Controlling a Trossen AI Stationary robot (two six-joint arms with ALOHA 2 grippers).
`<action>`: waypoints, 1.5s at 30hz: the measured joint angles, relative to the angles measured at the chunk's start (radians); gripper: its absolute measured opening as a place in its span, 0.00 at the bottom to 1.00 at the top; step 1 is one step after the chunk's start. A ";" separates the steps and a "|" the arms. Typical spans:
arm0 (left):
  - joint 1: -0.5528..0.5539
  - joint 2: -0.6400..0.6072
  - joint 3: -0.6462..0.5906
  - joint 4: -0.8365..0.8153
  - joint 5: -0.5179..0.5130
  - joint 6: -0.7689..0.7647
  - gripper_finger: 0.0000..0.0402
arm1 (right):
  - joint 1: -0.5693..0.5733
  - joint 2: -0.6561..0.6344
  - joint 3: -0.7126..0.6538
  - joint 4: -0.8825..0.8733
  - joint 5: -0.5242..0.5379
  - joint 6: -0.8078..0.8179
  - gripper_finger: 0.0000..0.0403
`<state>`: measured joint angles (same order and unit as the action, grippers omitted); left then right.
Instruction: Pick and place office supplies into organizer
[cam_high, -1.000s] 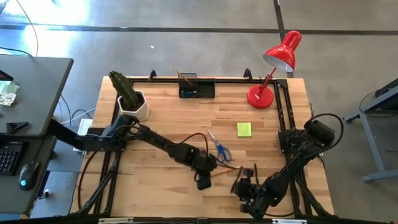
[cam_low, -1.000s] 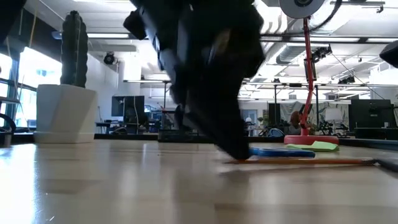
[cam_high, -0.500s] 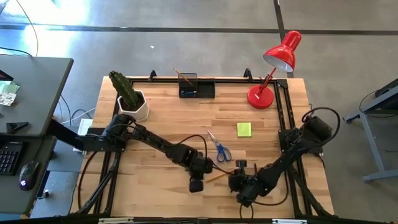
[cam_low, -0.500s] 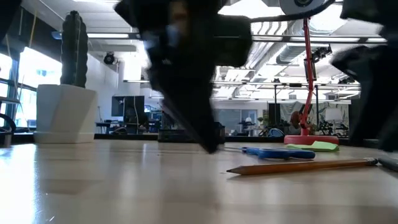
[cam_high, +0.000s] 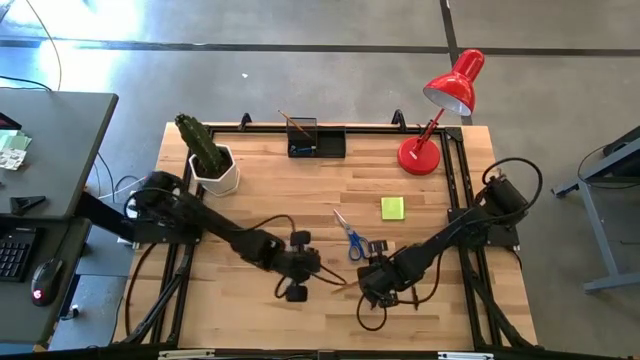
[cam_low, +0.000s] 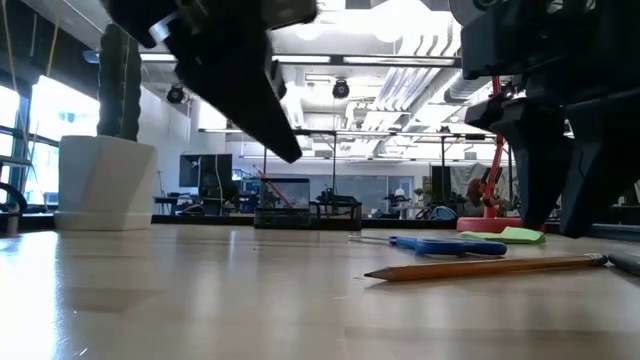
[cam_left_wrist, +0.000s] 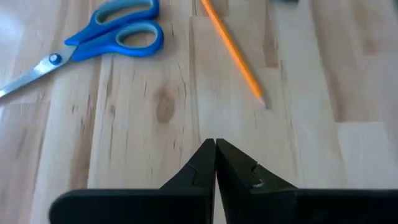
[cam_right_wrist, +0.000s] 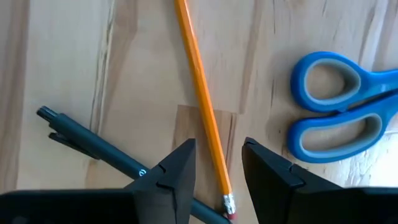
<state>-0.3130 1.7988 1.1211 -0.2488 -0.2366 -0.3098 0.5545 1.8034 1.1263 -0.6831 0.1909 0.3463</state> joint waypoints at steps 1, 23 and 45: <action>-0.009 -0.022 -0.045 0.066 -0.003 -0.009 0.00 | -0.002 0.000 0.000 0.001 0.000 -0.007 0.31; -0.232 -0.142 -0.278 0.470 -0.180 -0.086 0.01 | -0.022 0.017 -0.002 -0.031 -0.045 -0.007 0.31; -0.230 -0.141 -0.277 0.481 -0.191 -0.077 0.01 | -0.022 0.062 -0.002 -0.026 -0.066 -0.041 0.12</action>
<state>-0.5434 1.6581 0.8436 0.2322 -0.4274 -0.3866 0.5327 1.8651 1.1248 -0.7091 0.1252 0.3052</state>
